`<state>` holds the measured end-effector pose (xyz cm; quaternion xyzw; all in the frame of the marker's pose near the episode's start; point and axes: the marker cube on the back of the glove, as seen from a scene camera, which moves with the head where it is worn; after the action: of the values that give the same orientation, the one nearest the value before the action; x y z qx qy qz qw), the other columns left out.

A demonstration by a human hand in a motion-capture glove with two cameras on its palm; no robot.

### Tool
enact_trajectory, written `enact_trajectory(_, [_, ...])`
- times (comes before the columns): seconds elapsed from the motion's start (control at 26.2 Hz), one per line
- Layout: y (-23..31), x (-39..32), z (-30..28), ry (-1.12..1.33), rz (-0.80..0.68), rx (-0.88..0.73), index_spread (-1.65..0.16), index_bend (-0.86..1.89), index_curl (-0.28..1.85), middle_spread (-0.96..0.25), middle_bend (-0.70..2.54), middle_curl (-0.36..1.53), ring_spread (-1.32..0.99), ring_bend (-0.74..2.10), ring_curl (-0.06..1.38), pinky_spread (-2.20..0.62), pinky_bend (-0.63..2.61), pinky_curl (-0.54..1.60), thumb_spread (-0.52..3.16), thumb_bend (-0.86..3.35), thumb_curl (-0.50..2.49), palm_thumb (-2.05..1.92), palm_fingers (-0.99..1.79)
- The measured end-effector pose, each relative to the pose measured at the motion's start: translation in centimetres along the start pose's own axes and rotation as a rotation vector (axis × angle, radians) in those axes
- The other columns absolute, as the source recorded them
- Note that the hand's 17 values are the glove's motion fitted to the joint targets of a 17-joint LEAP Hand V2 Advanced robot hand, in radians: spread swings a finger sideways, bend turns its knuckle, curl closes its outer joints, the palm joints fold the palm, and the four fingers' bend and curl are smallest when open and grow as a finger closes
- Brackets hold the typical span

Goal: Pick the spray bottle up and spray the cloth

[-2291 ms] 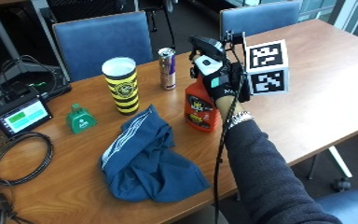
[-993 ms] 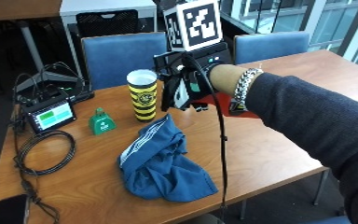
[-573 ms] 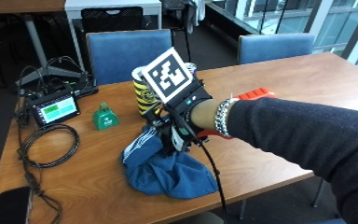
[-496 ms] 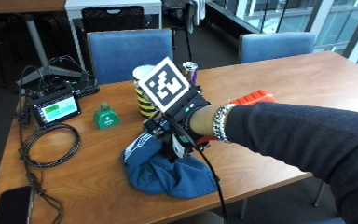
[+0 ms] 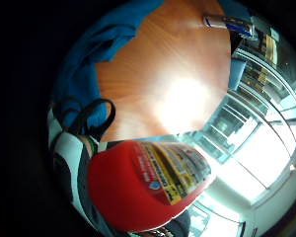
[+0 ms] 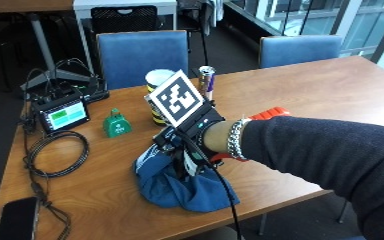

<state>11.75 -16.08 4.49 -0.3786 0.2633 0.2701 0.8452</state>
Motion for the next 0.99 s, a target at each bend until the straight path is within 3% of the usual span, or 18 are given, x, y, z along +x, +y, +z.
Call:
enact_trajectory(0.19, [1.1, 1.2, -3.6, -0.237, -0.05, 0.099, -0.31, 0.32, 0.6, -0.23, 0.64, 0.52, -0.24, 0.66, 0.47, -0.31, 0.37, 0.39, 0.21, -0.03, 0.78, 0.92, 1.38])
enact_trajectory(0.61, [3.9, 1.6, -13.2, -1.096, -0.339, 0.493, -0.31, 0.32, 0.61, -0.23, 0.66, 0.52, -0.24, 0.61, 0.46, -0.31, 0.38, 0.39, 0.22, -0.03, 0.78, 0.93, 1.36])
enact_trajectory(0.8, [3.7, -0.4, -15.1, -1.405, -0.422, 0.659, -0.31, 0.32, 0.61, -0.23, 0.65, 0.52, -0.24, 0.61, 0.46, -0.31, 0.38, 0.39, 0.22, -0.03, 0.79, 0.93, 1.36])
enact_trajectory(0.99, [2.6, -2.7, -14.4, -1.56, -0.407, 0.809, -0.3, 0.31, 0.61, -0.22, 0.65, 0.52, -0.24, 0.61, 0.46, -0.3, 0.38, 0.39, 0.22, -0.03, 0.79, 0.93, 1.36])
